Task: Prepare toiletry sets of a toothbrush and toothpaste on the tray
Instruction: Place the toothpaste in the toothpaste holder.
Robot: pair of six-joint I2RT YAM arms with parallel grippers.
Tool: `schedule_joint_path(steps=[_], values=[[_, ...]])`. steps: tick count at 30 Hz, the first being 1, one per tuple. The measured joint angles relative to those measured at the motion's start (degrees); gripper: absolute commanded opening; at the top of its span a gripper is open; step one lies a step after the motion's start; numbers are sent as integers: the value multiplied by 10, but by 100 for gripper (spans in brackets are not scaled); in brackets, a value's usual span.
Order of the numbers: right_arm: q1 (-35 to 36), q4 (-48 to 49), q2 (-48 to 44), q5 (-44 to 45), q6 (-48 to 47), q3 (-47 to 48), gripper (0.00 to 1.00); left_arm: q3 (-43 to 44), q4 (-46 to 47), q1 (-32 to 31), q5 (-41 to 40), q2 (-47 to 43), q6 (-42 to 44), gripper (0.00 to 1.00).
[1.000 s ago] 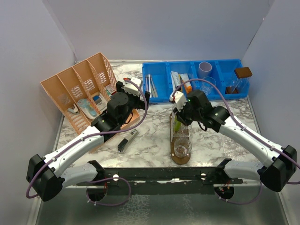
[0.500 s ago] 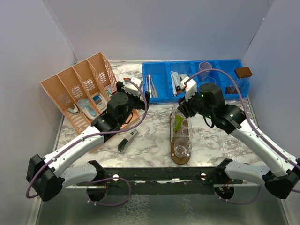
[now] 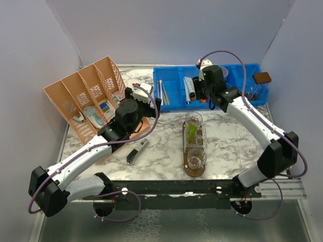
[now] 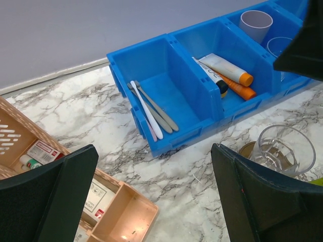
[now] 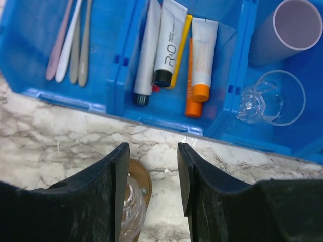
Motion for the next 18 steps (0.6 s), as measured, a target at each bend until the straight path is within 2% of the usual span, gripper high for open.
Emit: schedule_joint_path(steps=[9, 14, 18], values=[[-114, 15, 212, -135, 52, 136, 42, 1, -2, 8, 4, 0, -6, 99], [-130, -2, 318, -174, 58, 219, 47, 1, -3, 10, 6, 0, -9, 99], [-131, -17, 357, -187, 55, 241, 49, 1, -4, 14, 12, -1, -14, 99]])
